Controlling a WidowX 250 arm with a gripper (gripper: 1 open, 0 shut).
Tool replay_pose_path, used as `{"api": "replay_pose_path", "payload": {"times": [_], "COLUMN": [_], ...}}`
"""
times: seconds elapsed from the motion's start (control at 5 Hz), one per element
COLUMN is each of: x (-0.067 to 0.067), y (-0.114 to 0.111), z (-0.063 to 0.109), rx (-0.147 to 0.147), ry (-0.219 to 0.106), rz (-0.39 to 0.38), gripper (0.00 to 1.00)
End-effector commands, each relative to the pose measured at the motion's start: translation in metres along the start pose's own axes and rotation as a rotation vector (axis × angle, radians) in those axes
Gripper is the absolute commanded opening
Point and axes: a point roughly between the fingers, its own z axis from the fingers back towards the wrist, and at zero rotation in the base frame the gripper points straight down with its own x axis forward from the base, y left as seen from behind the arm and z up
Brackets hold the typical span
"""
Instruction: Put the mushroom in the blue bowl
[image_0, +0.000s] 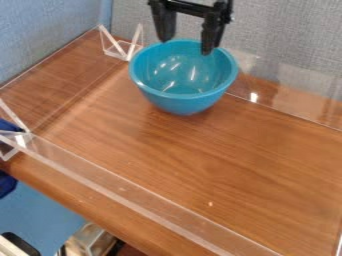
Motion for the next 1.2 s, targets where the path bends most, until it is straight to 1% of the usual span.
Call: {"api": "replay_pose_path", "payload": {"times": [0.0, 0.2, 0.4, 0.6, 0.8, 1.0], "x": [0.004, 0.025, 0.044, 0.051, 0.053, 0.057], "y": [-0.008, 0.002, 0.020, 0.032, 0.033, 0.025], "z": [0.006, 0.008, 0.010, 0.000, -0.006, 0.000], "rx": [0.012, 0.019, 0.027, 0.029, 0.032, 0.038], "ry": [-0.034, -0.032, -0.034, -0.034, -0.033, -0.034], "rz": [-0.014, 0.031, 0.092, 0.091, 0.081, 0.124], "gripper": [1.00, 1.00, 1.00, 1.00, 1.00, 1.00]}}
